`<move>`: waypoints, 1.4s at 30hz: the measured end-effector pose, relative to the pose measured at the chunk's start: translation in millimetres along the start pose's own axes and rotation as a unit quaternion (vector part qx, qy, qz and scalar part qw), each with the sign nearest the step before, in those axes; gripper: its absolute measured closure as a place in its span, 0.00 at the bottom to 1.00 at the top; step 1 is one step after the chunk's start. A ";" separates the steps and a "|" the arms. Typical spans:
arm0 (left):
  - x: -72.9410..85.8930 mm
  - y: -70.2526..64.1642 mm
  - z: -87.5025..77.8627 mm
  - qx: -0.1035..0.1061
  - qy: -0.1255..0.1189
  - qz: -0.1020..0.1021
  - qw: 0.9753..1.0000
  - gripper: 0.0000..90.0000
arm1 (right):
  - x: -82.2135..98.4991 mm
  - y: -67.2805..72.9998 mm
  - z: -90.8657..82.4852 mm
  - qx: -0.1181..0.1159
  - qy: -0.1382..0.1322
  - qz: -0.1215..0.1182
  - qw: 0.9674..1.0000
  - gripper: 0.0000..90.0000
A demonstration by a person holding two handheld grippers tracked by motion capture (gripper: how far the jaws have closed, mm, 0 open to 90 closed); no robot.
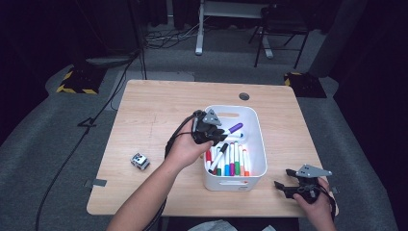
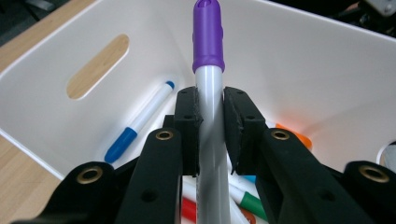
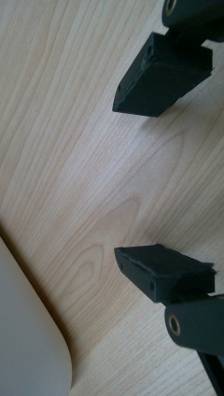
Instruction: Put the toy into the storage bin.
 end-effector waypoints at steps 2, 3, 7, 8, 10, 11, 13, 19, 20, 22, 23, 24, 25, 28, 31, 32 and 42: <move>1.0 -2.0 4.2 -0.006 0.017 0.008 1.000 0.85 | 0.1 0.0 -0.1 0.000 0.001 0.001 1.000 0.28; 1.0 -2.0 4.2 -0.006 0.017 0.008 1.000 0.85 | 0.1 0.0 -0.1 0.000 0.001 0.001 1.000 0.28; 4.9 -4.0 10.3 -0.002 0.044 0.008 0.999 0.85 | 0.1 0.0 -0.1 0.000 0.001 0.000 1.000 0.28; 5.7 -5.0 12.4 0.001 0.045 0.004 0.999 0.85 | 0.1 0.0 -0.1 0.000 0.000 0.000 1.000 0.28; 7.1 -5.8 14.9 0.000 0.058 0.010 0.998 0.85 | 0.1 0.0 -0.1 0.000 0.000 0.001 1.000 0.28; 7.1 -5.8 14.9 0.000 0.058 0.010 0.998 0.85 | 0.1 0.0 -0.1 0.000 0.000 0.001 1.000 0.28; 7.7 -6.4 17.2 -0.004 0.071 0.016 0.997 0.85 | 0.1 0.0 0.0 0.000 0.000 0.000 1.000 0.28; 7.1 -8.9 18.9 -0.006 0.100 0.020 0.995 0.85 | 0.1 0.0 -0.1 0.000 0.000 0.000 1.000 0.28; 7.0 -8.7 19.3 -0.008 0.100 0.022 0.995 0.85 | 0.1 -0.3 0.0 0.000 0.000 -0.001 1.000 0.28; 7.9 -9.5 19.3 -0.010 0.106 0.019 0.994 0.84 | 0.1 0.0 -0.1 0.000 0.000 0.000 1.000 0.28; 7.9 -9.5 19.3 -0.010 0.106 0.019 0.994 0.78 | 0.1 -0.2 -0.1 0.000 0.000 0.000 1.000 0.28; 8.2 -10.6 20.3 -0.011 0.103 0.014 0.995 0.78 | 0.1 -0.2 -0.1 0.000 0.000 0.000 1.000 0.28; 6.9 -11.3 20.7 -0.008 0.092 0.011 0.996 0.64 | 0.1 0.0 -0.1 0.000 0.000 0.000 1.000 0.28; -0.2 -14.2 12.4 -0.004 0.050 -0.001 0.999 0.45 | 0.1 -0.4 -0.1 0.000 0.000 -0.001 1.000 0.28; -3.8 -13.4 4.8 -0.010 0.033 -0.003 0.999 0.42 | 0.1 -0.1 0.0 0.000 0.000 0.000 1.000 0.28; -4.7 -13.3 0.1 -0.012 0.029 -0.006 1.000 0.42 | -0.2 0.2 0.3 0.000 -0.001 0.002 1.000 0.28; 3.3 6.5 -56.0 -0.071 -0.051 -0.055 0.995 0.40 | 0.1 -0.1 -0.1 0.000 0.001 0.000 1.000 0.28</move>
Point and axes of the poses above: each handheld gripper's, and its own axes: z roughly forward along the jaws, x roughly out of its underside, y roughly to its left, the point moved 7 cm from there along z, roughly forward along the jaws, and after that the axes turned 1 degree about -z, right-handed, at the moved point
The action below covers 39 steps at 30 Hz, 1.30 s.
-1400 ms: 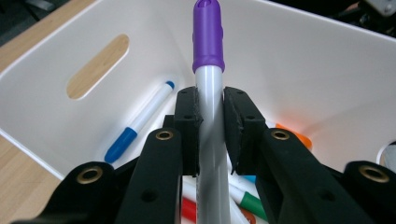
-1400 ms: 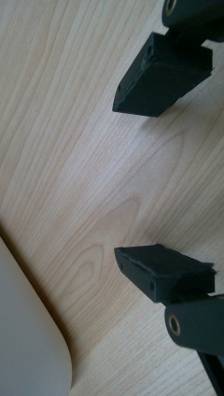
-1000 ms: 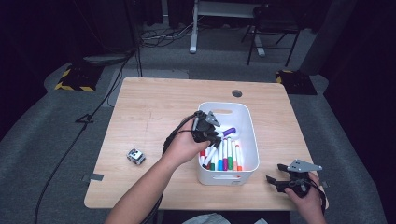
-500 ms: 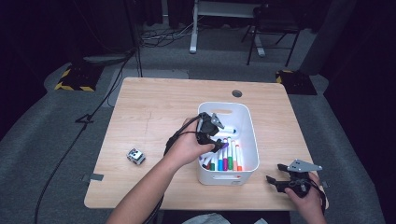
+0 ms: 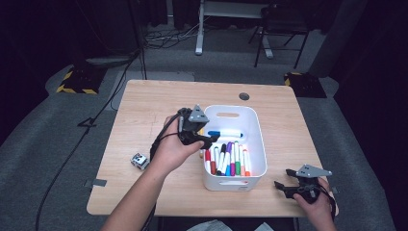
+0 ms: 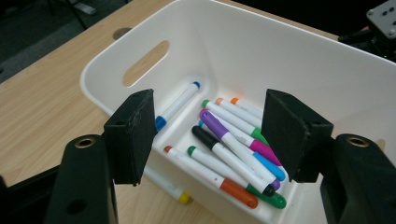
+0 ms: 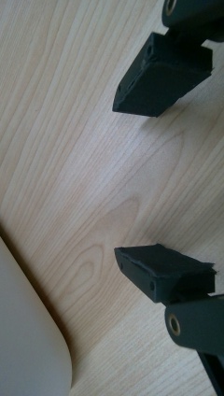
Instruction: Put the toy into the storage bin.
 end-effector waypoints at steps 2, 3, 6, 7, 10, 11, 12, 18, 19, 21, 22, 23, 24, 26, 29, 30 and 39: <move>2.7 4.3 -3.6 -0.005 0.002 -0.004 1.000 0.40 | 0.0 0.2 0.0 0.000 0.000 0.001 1.000 0.28; 5.4 8.9 -5.9 -0.008 0.001 -0.007 1.000 0.40 | 0.0 -0.1 0.1 0.000 0.000 -0.001 1.000 0.28; 20.7 27.0 -8.9 -0.025 0.006 -0.027 0.999 0.39 | -0.4 0.5 0.4 -0.001 -0.002 0.003 1.000 0.28; 20.7 27.0 -8.9 -0.025 0.006 -0.027 0.999 0.39 | -0.4 0.5 0.4 -0.001 -0.002 0.003 1.000 0.28; 33.4 38.7 -2.7 -0.036 0.003 -0.042 0.998 0.37 | -0.2 0.3 0.2 -0.001 -0.001 0.001 1.000 0.28; 37.5 42.2 1.0 -0.040 0.002 -0.047 0.998 0.37 | 0.0 0.1 0.0 0.000 0.000 0.000 1.000 0.28; 41.9 45.5 5.1 -0.043 0.002 -0.052 0.998 0.36 | -0.1 0.1 0.1 0.000 0.000 0.000 1.000 0.28; 73.8 59.0 37.8 -0.067 0.037 -0.070 0.995 0.33 | 0.0 -0.2 0.1 0.000 -0.001 -0.001 1.000 0.28; 78.4 60.3 43.9 -0.066 0.040 -0.074 0.994 0.32 | -0.2 0.4 0.2 -0.001 -0.001 0.002 1.000 0.28; 89.1 64.3 59.8 -0.062 0.046 -0.087 0.993 0.32 | -0.1 0.2 0.1 -0.001 -0.001 0.001 1.000 0.28; 91.7 65.7 64.7 -0.062 0.049 -0.088 0.993 0.32 | 0.0 0.1 0.0 0.000 0.000 0.000 1.000 0.28; 91.7 65.7 64.7 -0.062 0.049 -0.088 0.993 0.32 | 0.0 0.1 0.0 0.000 0.000 0.000 1.000 0.28; 95.0 68.1 73.1 -0.058 0.052 -0.090 0.993 0.32 | 0.1 0.2 -0.1 0.001 0.000 0.001 1.000 0.28; 95.8 68.5 76.6 -0.054 0.051 -0.094 0.993 0.32 | 0.1 0.3 -0.2 0.001 0.000 0.002 1.000 0.28; 97.8 71.9 87.2 -0.048 0.050 -0.094 0.993 0.32 | -0.1 1.1 -0.1 0.002 0.000 0.007 1.000 0.28; 97.8 71.9 87.2 -0.048 0.050 -0.094 0.993 0.32 | -0.1 1.1 -0.1 0.002 0.000 0.007 1.000 0.28; 96.7 75.0 97.6 -0.065 0.059 -0.089 0.992 0.34 | -0.1 1.1 0.0 0.002 -0.001 0.006 1.000 0.28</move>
Point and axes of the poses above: each handheld gripper's, and its own axes: z roughly forward along the jaws, x roughly out of its underside, y roughly to its left, the point moved 7 cm from there along z, roughly forward along the jaws, and after that the axes turned 1 degree about -z, right-handed, at the moved point
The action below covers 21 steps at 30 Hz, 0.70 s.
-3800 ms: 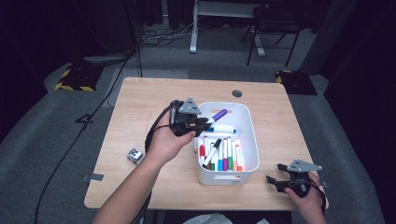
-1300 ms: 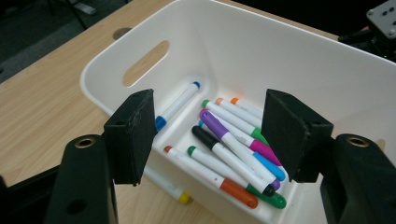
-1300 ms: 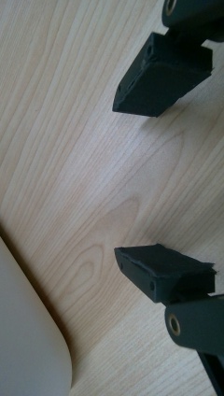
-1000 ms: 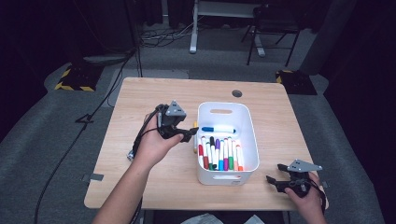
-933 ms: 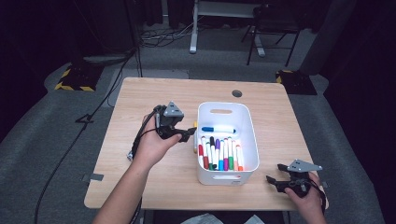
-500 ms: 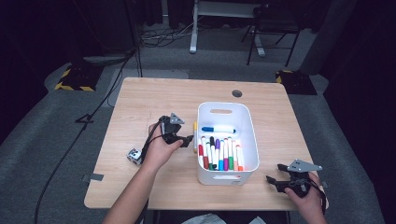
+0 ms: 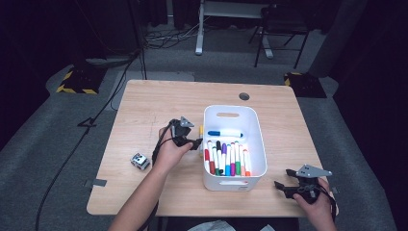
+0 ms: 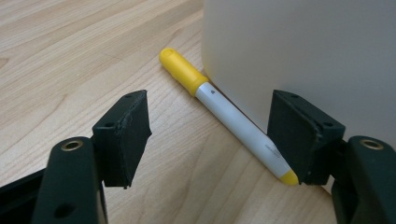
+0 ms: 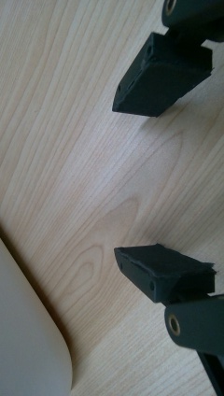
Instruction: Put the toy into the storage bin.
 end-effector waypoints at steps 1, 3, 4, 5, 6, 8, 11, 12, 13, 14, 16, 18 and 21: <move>-0.6 0.8 0.4 -0.001 0.002 0.007 1.000 0.34 | 0.0 0.0 0.0 0.000 0.000 0.000 1.000 0.28; -1.6 -0.8 4.5 0.002 -0.004 -0.003 1.000 0.35 | 0.0 0.0 0.0 0.000 0.000 0.000 1.000 0.28; -1.6 -0.8 4.5 0.002 -0.004 -0.003 1.000 0.35 | 0.0 -0.1 0.0 0.000 0.000 0.000 1.000 0.28; -1.0 -2.0 7.4 0.004 0.001 0.003 1.000 0.35 | 0.0 -0.2 0.0 0.000 0.000 -0.001 1.000 0.28; -1.0 -2.0 7.4 0.004 0.001 0.003 1.000 0.35 | 0.0 -0.2 0.0 0.000 0.000 -0.001 1.000 0.28; -0.9 -3.2 10.4 0.003 0.006 0.007 1.000 0.35 | 0.0 -0.1 0.0 0.000 0.000 0.000 1.000 0.28; -1.2 -1.8 17.4 -0.005 0.015 0.011 1.000 0.35 | 0.0 0.0 0.0 0.000 0.000 0.000 1.000 0.28; -1.2 -1.8 17.4 -0.005 0.015 0.011 1.000 0.35 | 0.0 0.0 0.0 0.000 0.000 0.000 1.000 0.28; -0.8 -0.9 19.6 -0.007 0.017 0.009 1.000 0.35 | 0.0 0.0 0.0 0.000 0.000 0.000 1.000 0.28; 0.1 -0.6 21.8 -0.009 0.021 0.006 1.000 0.35 | 0.0 0.0 0.0 0.000 0.000 0.000 1.000 0.28; 2.3 0.2 26.6 -0.013 0.028 0.003 1.000 0.35 | 0.0 0.0 0.0 0.000 0.000 0.000 1.000 0.28; 4.3 0.9 31.0 -0.016 0.032 0.001 0.999 0.35 | 0.0 0.0 0.0 0.000 0.000 0.000 1.000 0.28; 8.8 0.5 38.5 -0.020 0.046 0.004 0.999 0.35 | 0.0 0.0 0.0 0.000 0.000 0.000 1.000 0.28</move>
Point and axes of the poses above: each handheld gripper's, and its own axes: z roughly forward along the jaws, x roughly out of its underside, y roughly to its left, the point moved 7 cm from there along z, roughly forward along the jaws, and after that the axes turned 1 degree about -z, right-handed, at the moved point
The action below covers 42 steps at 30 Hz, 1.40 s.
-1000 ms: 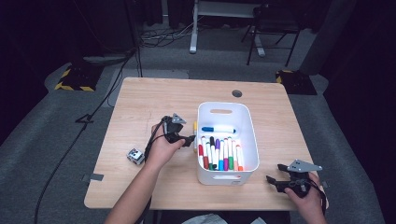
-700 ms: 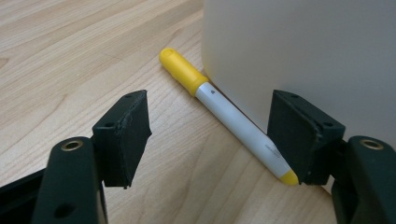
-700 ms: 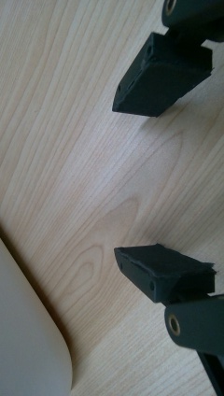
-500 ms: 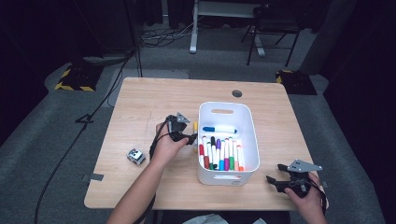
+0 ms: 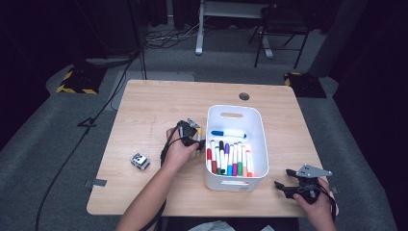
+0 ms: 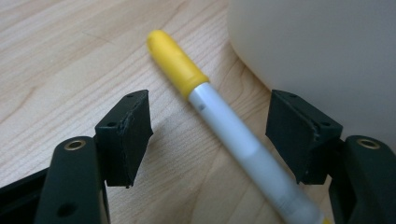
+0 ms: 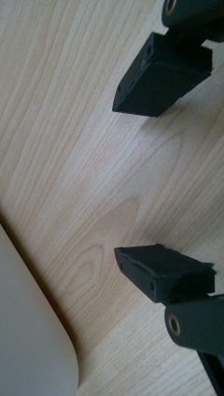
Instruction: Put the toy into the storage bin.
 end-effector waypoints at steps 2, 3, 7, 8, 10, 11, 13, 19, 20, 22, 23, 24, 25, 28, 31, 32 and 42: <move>0.8 0.1 1.7 -0.007 0.002 -0.001 1.000 0.35 | 0.0 0.0 0.0 0.000 0.000 0.000 1.000 0.28; 1.0 0.2 2.3 -0.007 0.001 0.001 1.000 0.36 | 0.0 0.0 0.0 0.000 0.000 0.000 1.000 0.28; 0.9 3.9 -1.7 -0.004 0.006 0.005 1.000 0.54 | 0.4 0.6 -0.7 0.000 0.000 0.003 1.000 0.28; 1.4 7.4 -3.6 -0.012 0.004 0.005 1.000 0.63 | 0.5 0.8 -1.0 0.000 0.000 0.003 1.000 0.28; 2.7 8.5 -5.2 -0.007 0.008 0.006 1.000 0.76 | 1.0 0.0 -1.1 0.001 0.000 -0.003 1.000 0.28; 3.5 10.0 -6.3 -0.008 0.009 0.006 1.000 0.76 | 1.0 0.0 -1.1 0.001 0.000 -0.003 1.000 0.28; 5.2 12.6 -7.9 -0.008 0.008 0.009 1.000 0.84 | 0.9 0.0 -1.0 0.001 -0.001 -0.003 1.000 0.28; 12.2 15.2 -17.2 -0.005 0.035 0.013 0.999 0.85 | 1.0 0.1 -1.1 0.000 -0.001 -0.003 1.000 0.28; 12.6 15.9 -17.3 -0.006 0.034 0.017 0.999 0.85 | 1.0 0.1 -1.1 0.000 -0.001 -0.003 1.000 0.28; 13.7 18.2 -19.3 -0.006 0.037 0.016 0.999 0.85 | 1.0 0.0 -1.1 0.001 -0.001 -0.003 1.000 0.28; 13.7 18.2 -19.3 -0.006 0.037 0.016 0.999 0.85 | 0.9 0.2 -1.0 0.001 -0.001 -0.002 1.000 0.28; 13.5 19.0 -18.5 -0.006 0.028 0.020 0.999 0.85 | 1.0 0.1 -1.1 0.000 0.000 -0.003 1.000 0.28; 13.5 19.0 -18.5 -0.006 0.028 0.020 0.999 0.85 | 1.0 0.1 -1.1 0.000 0.000 -0.003 1.000 0.28; 14.4 18.7 -28.2 0.016 0.020 0.017 1.000 0.85 | 1.0 0.1 -1.1 0.000 -0.001 -0.002 1.000 0.28; 15.2 18.0 -34.3 0.019 0.015 0.010 1.000 0.85 | 1.0 0.2 -1.2 0.000 0.000 -0.002 1.000 0.28; 15.6 19.7 -42.1 0.021 0.011 0.011 1.000 0.85 | 1.0 0.4 -1.2 0.000 0.000 -0.001 1.000 0.28; 16.1 13.2 -83.2 0.026 -0.013 0.015 0.999 0.85 | 1.0 -0.1 -1.2 0.000 -0.001 -0.003 1.000 0.28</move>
Point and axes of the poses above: each handheld gripper's, and its own axes: z roughly forward along the jaws, x roughly out of its underside, y roughly to its left, the point moved 7 cm from there along z, roughly forward along the jaws, and after that the axes turned 1 degree about -z, right-handed, at the moved point
